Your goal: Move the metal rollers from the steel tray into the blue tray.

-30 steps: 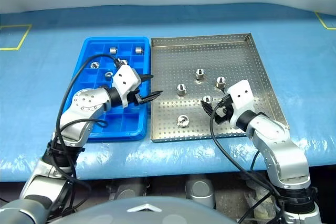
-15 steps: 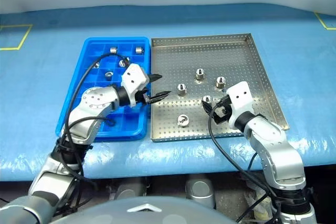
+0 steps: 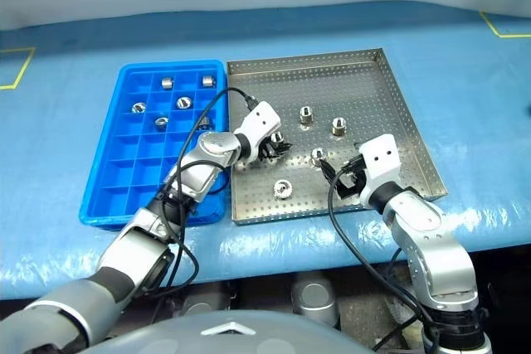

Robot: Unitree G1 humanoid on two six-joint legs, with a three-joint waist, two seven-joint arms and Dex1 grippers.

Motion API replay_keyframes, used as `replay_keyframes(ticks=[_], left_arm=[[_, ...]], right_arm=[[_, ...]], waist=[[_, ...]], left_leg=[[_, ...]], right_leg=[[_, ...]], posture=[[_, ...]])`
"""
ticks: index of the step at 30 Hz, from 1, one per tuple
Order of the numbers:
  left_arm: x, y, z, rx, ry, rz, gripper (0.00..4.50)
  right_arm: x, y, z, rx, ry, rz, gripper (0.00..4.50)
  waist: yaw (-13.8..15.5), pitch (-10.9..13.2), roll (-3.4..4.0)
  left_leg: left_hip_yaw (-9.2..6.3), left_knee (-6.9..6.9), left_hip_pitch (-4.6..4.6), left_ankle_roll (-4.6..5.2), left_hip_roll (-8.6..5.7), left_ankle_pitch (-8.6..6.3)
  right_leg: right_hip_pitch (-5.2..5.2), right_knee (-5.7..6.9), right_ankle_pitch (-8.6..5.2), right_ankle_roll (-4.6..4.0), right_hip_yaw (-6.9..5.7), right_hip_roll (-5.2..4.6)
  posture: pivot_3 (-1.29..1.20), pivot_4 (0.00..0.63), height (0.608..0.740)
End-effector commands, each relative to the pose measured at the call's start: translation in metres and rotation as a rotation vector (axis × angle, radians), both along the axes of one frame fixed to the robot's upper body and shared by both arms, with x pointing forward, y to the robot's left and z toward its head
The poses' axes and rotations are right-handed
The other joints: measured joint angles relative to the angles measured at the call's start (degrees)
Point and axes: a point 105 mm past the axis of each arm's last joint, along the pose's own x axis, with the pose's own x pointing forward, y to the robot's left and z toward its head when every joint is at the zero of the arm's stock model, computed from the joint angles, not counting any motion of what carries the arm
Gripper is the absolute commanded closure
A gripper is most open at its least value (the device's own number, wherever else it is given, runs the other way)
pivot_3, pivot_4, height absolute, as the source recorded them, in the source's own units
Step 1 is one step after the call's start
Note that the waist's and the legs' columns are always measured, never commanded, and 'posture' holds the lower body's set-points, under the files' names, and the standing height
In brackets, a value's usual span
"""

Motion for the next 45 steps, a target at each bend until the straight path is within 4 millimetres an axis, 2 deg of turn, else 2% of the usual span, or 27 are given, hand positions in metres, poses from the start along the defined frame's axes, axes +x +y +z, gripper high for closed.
replay_keyframes(ticks=[1, 4, 7, 10, 14, 16, 18, 19, 22, 23, 25, 28, 29, 31, 36, 41, 45], left_arm=[[0.007, 0.001, -0.004, 0.044, -0.015, 0.030, 1.21], [0.001, -0.003, -0.003, 0.012, -0.007, -0.015, 1.80], [0.000, -0.003, 0.002, -0.016, -0.010, -0.014, 2.76], [0.005, 0.002, 0.011, -0.034, -0.039, 0.019, 2.79], [0.008, 0.008, 0.040, -0.151, -0.082, 0.050, 2.79], [0.010, 0.022, 0.063, -0.227, -0.120, 0.085, 2.79], [0.010, 0.042, 0.082, -0.236, -0.182, 0.128, 2.79], [0.011, 0.059, 0.088, -0.198, -0.217, 0.163, 2.79], [0.010, 0.127, 0.098, -0.060, -0.295, 0.364, 2.79], [0.008, 0.142, 0.100, -0.022, -0.308, 0.417, 2.79], [-0.005, 0.187, 0.099, 0.077, -0.326, 0.582, 2.79], [-0.026, 0.232, 0.093, 0.205, -0.325, 0.755, 2.79], [-0.033, 0.240, 0.088, 0.210, -0.303, 0.782, 2.79], [-0.040, 0.243, 0.080, 0.228, -0.273, 0.801, 2.79], [-0.039, 0.237, 0.061, 0.240, -0.225, 0.810, 2.79], [-0.039, 0.239, 0.050, 0.257, -0.201, 0.832, 2.79], [-0.033, 0.231, 0.049, 0.212, -0.205, 0.813, 2.79]], right_arm=[[0.003, -0.006, 0.021, -0.009, -0.098, -0.041, 0.03], [0.006, -0.011, 0.025, -0.010, -0.116, -0.081, 0.00], [0.007, -0.012, 0.025, -0.015, -0.117, -0.086, 0.00], [0.011, -0.011, 0.024, -0.016, -0.118, -0.090, 0.00], [0.015, -0.001, 0.024, -0.010, -0.116, -0.055, 0.00], [0.017, 0.004, 0.022, -0.005, -0.112, -0.035, 0.00], [0.018, 0.009, 0.021, -0.006, -0.107, -0.013, 0.00], [0.018, 0.011, 0.020, -0.009, -0.106, -0.007, 0.00], [0.019, 0.014, 0.019, -0.005, -0.105, -0.003, 0.00], [0.019, 0.014, 0.019, -0.003, -0.105, -0.003, 0.00], [0.019, 0.014, 0.017, 0.003, -0.100, 0.001, 0.00], [0.023, 0.015, 0.014, 0.004, -0.090, 0.005, 0.00], [0.025, 0.016, 0.014, 0.005, -0.089, 0.010, 0.00], [0.028, 0.020, 0.014, 0.015, -0.090, 0.029, 0.00], [0.034, 0.030, 0.016, 0.016, -0.095, 0.069, 0.00], [0.037, 0.030, 0.018, 0.012, -0.100, 0.074, 0.00], [0.037, 0.032, 0.017, 0.006, -0.099, 0.085, 0.00]], waist=[[-0.2, 0.0, 0.01], [-0.6, 0.0, 0.01], [-0.9, 0.0, 0.02], [-1.0, 0.0, 0.02], [-0.9, 0.0, 0.01], [-0.8, 0.0, 0.01], [-0.8, 0.0, 0.01], [-0.8, 0.0, 0.02], [-0.9, 0.0, 0.06], [-0.9, 0.0, 0.06], [-0.5, 0.0, 0.05], [0.6, 0.0, 0.00], [1.2, 0.0, -0.01], [2.4, 0.0, -0.04], [5.7, 0.0, -0.07], [6.2, 0.0, -0.08], [6.0, 0.0, -0.07]], left_leg=[[0.00, 0.02, 0.00, 0.00, 0.00, 0.00], [0.00, 0.08, 0.04, 0.00, -0.02, 0.00], [0.01, 0.09, 0.04, 0.00, -0.02, 0.00], [0.01, 0.08, 0.05, 0.00, -0.02, 0.00], [0.04, 0.05, 0.03, 0.00, -0.01, 0.00], [0.03, 0.05, -0.01, 0.00, -0.01, 0.00], [0.04, 0.03, -0.04, 0.00, -0.01, 0.00], [0.05, 0.01, -0.04, 0.00, 0.00, 0.00], [0.07, -0.07, 0.05, 0.00, 0.04, 0.00], [0.08, -0.09, 0.08, 0.00, 0.05, 0.00], [0.06, -0.09, 0.10, 0.00, 0.07, 0.00], [0.06, -0.08, 0.06, 0.00, 0.04, 0.00], [0.07, -0.07, 0.06, 0.00, 0.02, 0.00], [0.07, -0.05, 0.05, 0.00, 0.02, 0.00], [-0.07, 0.00, 0.05, -0.03, 0.02, 0.02], [-0.06, -0.07, 0.02, -0.04, 0.00, 0.02], [-0.06, -0.16, 0.05, -0.04, 0.02, 0.02]], right_leg=[[0.02, 0.00, 0.01, 0.02, 0.00, 0.00], [0.11, -0.02, 0.04, 0.09, 0.01, -0.01], [0.11, -0.02, 0.06, 0.11, 0.03, -0.01], [0.09, -0.01, 0.06, 0.11, 0.04, 0.00], [0.04, 0.00, 0.06, 0.12, 0.09, 0.00], [0.01, 0.00, 0.06, 0.12, 0.09, 0.00], [-0.04, 0.01, 0.07, 0.12, 0.11, 0.00], [-0.05, 0.01, 0.06, 0.12, 0.12, 0.00], [-0.06, 0.05, 0.06, 0.11, 0.18, 0.04], [-0.06, 0.07, 0.06, 0.10, 0.19, 0.06], [-0.07, 0.09, 0.05, 0.09, 0.18, 0.07], [-0.07, 0.07, 0.05, 0.08, 0.16, 0.03], [-0.06, 0.06, 0.05, 0.08, 0.16, 0.00], [-0.06, 0.05, 0.05, 0.08, 0.14, -0.02], [0.00, 0.08, 0.06, 0.07, -0.10, -0.03], [-0.01, 0.03, 0.09, 0.02, -0.09, -0.07], [-0.05, 0.03, 0.19, -0.18, -0.10, -0.06]], posture=[[-0.26, 0.150, 0.740], [-0.26, 0.150, 0.740], [-0.24, 0.150, 0.740], [-0.23, 0.150, 0.740], [-0.21, 0.150, 0.740], [-0.20, 0.150, 0.740], [-0.19, 0.150, 0.740], [-0.18, 0.150, 0.740], [-0.16, 0.150, 0.740], [-0.15, 0.150, 0.740], [-0.13, 0.150, 0.740], [-0.09, 0.150, 0.740], [-0.07, 0.150, 0.740], [-0.04, 0.150, 0.740], [-0.02, 0.150, 0.740], [0.00, 0.150, 0.740], [0.00, 0.150, 0.740]])
